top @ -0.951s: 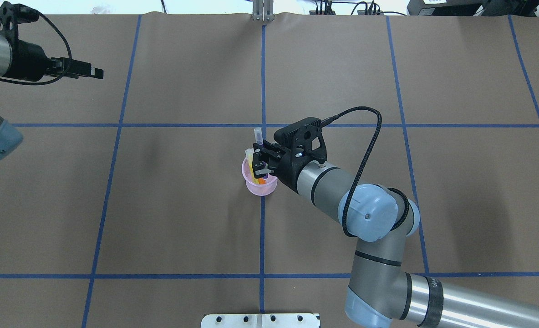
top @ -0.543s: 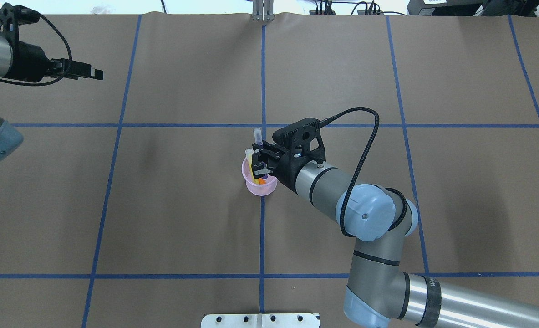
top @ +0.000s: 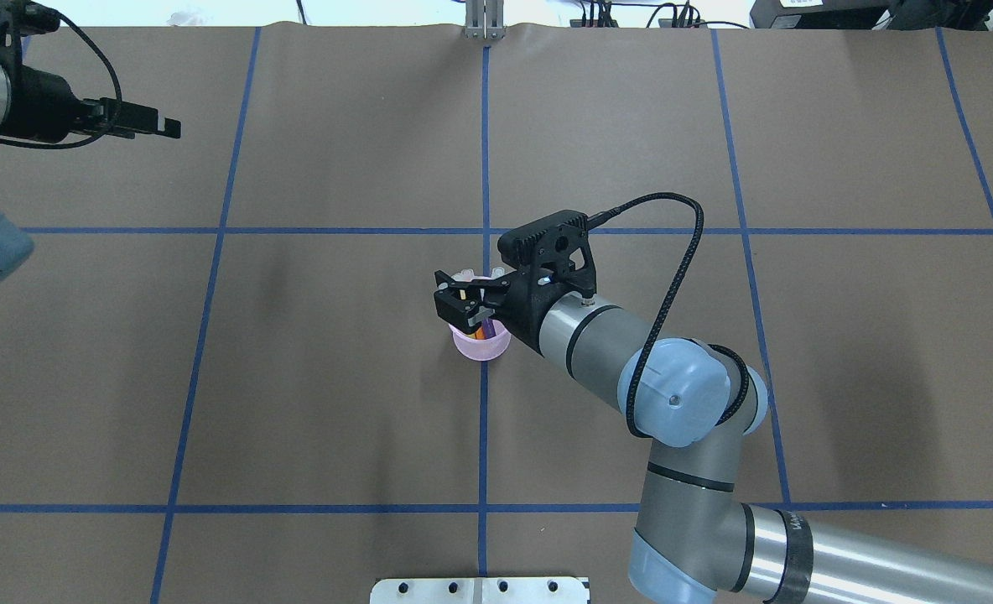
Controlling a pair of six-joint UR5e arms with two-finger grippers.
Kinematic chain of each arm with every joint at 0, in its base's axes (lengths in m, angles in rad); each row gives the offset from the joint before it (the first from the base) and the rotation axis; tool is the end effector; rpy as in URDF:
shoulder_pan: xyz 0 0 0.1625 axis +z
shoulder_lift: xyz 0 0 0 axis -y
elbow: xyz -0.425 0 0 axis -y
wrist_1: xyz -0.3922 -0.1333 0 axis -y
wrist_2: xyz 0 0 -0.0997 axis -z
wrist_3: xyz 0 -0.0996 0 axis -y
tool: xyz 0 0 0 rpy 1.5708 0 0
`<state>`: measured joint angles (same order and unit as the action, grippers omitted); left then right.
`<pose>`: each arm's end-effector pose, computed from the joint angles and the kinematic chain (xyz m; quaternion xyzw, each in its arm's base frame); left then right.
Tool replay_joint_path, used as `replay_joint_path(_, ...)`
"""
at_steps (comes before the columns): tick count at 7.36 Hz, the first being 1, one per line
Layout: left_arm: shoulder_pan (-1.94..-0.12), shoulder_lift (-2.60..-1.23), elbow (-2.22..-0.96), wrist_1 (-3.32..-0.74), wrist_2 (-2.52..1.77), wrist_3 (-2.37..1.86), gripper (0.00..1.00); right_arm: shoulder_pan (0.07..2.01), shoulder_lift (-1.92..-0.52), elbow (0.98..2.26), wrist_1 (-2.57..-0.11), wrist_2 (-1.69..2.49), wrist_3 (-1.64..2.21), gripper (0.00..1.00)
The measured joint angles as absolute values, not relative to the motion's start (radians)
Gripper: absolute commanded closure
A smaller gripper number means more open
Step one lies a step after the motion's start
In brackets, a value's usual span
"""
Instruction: Collect pens into pen holder
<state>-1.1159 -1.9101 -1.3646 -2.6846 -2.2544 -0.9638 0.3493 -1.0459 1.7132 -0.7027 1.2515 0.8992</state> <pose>0.2158 -0.6015 0.4413 0.2401 0.5648 -0.0031 0.7895 -0.5254 -0.3665 0.1913 0.4348 -0.5424 -0.0050 0.7189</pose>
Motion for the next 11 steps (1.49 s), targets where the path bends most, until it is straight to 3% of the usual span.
replay_joint_path(2,-1.213,-1.914,-1.359,-2.562,-2.355,-0.842,0.00,0.401,-1.051,1.784,-0.850,1.349,0.939,0.00)
replay_joint_path(5,-1.359,-1.919,-1.367,-2.143,-2.362,-0.444,0.00,0.620,-1.061,1.918,-1.401,1.667,0.946,0.00)
replay_joint_path(7,-1.402,-1.903,-1.357,-2.023,-2.221,-0.305,0.00,0.795,-1.091,1.938,-1.709,1.915,0.924,0.00)
replay_joint_path(11,-1.418,-1.860,-1.347,-2.026,-2.129,-0.270,0.00,0.875,-1.192,1.907,-1.759,1.897,0.909,0.00)
